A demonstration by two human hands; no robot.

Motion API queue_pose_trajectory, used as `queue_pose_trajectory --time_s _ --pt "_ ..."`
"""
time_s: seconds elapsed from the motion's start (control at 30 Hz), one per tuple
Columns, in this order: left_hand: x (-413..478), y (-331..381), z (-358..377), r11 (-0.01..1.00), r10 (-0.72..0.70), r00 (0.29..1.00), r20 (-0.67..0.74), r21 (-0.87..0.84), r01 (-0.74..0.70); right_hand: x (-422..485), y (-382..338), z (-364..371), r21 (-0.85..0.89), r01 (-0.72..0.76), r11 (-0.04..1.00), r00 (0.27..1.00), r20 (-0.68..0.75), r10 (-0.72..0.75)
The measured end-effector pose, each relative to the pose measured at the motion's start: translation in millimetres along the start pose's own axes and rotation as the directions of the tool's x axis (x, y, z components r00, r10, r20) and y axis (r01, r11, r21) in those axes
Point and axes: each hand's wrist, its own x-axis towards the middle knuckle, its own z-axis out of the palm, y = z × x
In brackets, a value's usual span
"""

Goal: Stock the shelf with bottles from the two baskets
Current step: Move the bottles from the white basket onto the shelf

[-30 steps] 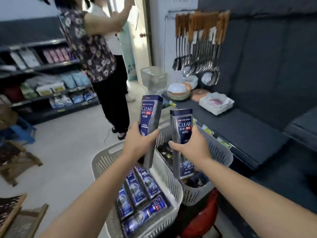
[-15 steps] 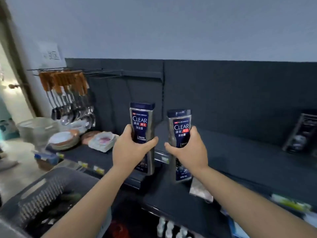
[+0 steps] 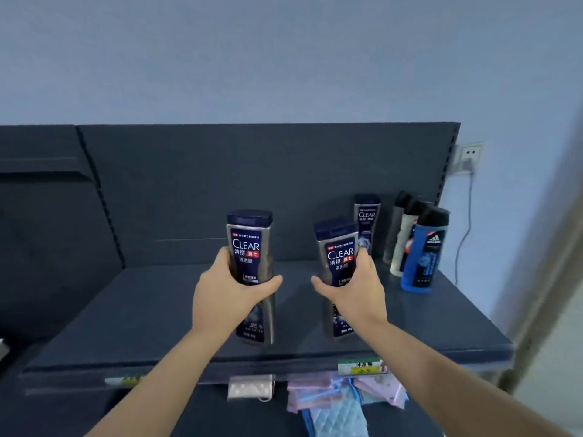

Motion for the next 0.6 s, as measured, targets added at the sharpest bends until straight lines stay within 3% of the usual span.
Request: queue_pose_trajectory --time_s 0.37,0.6 --pt "68 10 93 0.997 0.066 0.984 0.164 -0.038 -0.061 68 61 -6 0.056 -0.163 0.985 0.967 -0.189 0.170" --pt "78 18 132 1.000 0.016 0.990 0.141 -0.028 -0.012 123 103 -3 0.034 -0.188 0.982 0.961 -0.201 0.191"
